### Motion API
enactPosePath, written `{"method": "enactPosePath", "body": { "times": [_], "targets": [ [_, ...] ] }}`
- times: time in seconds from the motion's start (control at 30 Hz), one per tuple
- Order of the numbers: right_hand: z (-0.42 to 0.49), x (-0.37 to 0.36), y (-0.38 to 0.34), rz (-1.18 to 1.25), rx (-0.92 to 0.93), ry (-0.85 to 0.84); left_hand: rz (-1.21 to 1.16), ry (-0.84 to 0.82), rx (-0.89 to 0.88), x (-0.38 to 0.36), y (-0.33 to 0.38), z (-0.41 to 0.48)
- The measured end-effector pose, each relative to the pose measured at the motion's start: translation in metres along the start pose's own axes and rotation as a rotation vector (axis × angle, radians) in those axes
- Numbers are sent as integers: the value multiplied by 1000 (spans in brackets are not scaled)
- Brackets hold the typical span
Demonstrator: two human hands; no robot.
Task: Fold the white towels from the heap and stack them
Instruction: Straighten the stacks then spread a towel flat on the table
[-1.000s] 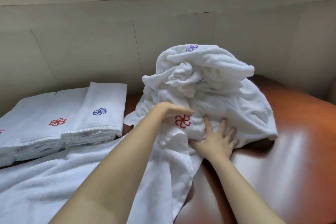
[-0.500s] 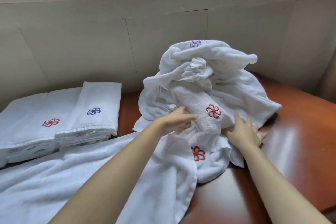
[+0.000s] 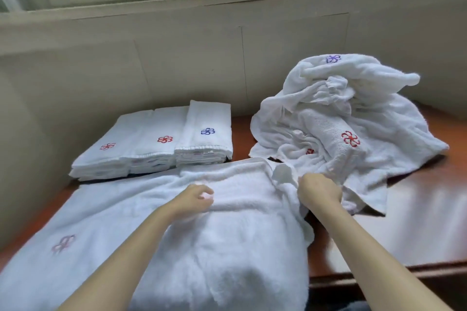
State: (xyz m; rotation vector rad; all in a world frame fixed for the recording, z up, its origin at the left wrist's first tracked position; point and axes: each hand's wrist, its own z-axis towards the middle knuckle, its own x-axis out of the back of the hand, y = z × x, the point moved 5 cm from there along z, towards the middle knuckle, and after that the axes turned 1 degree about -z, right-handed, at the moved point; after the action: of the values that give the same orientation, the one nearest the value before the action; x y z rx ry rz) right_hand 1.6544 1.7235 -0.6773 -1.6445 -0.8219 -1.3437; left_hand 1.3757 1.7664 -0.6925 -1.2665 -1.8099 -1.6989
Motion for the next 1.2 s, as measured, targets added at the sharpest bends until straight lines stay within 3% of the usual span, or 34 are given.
{"method": "enactPosePath", "body": {
  "times": [0.07, 0.13, 0.2, 0.27, 0.33, 0.43, 0.53, 0.67, 0.8, 0.93, 1.03, 1.13, 1.2],
  "targets": [
    [-11, -1, -13, 221, 25, 8, -25, 38, 16, 2, -15, -13],
    [-20, -3, -21, 622, 39, -19, 34, 49, 13, -2, -32, -23],
    [-30, -5, -28, 1011, 111, -122, 151, 44, 42, -3, -49, -30],
    [-42, -10, -28, 1195, 216, -299, 198, 58, 75, -3, -62, -36],
    [-42, -19, -19, 1064, 271, -381, 205, 98, 76, 0, -67, -35],
    [-45, -24, -5, 707, 297, -246, 257, 138, 38, -4, -68, -32],
    [-42, -19, 1, 720, 233, -105, 269, 163, 29, -8, -68, -31],
    [-29, 12, 37, 905, -88, 264, 272, 160, 23, -7, -67, -28],
    [-24, 28, 87, 595, -299, 300, 312, 158, -12, -12, -61, -25],
    [-35, 15, 109, 296, -473, 219, 335, 151, -6, -15, -58, -25],
    [-32, 16, 95, 113, -340, 314, 347, 135, -3, -15, -55, -26],
    [-27, 23, 50, 112, -22, 461, 344, 130, -1, -14, -54, -28],
    [-26, 18, 16, 83, 170, 465, 343, 132, 1, -13, -53, -30]
  ]
}}
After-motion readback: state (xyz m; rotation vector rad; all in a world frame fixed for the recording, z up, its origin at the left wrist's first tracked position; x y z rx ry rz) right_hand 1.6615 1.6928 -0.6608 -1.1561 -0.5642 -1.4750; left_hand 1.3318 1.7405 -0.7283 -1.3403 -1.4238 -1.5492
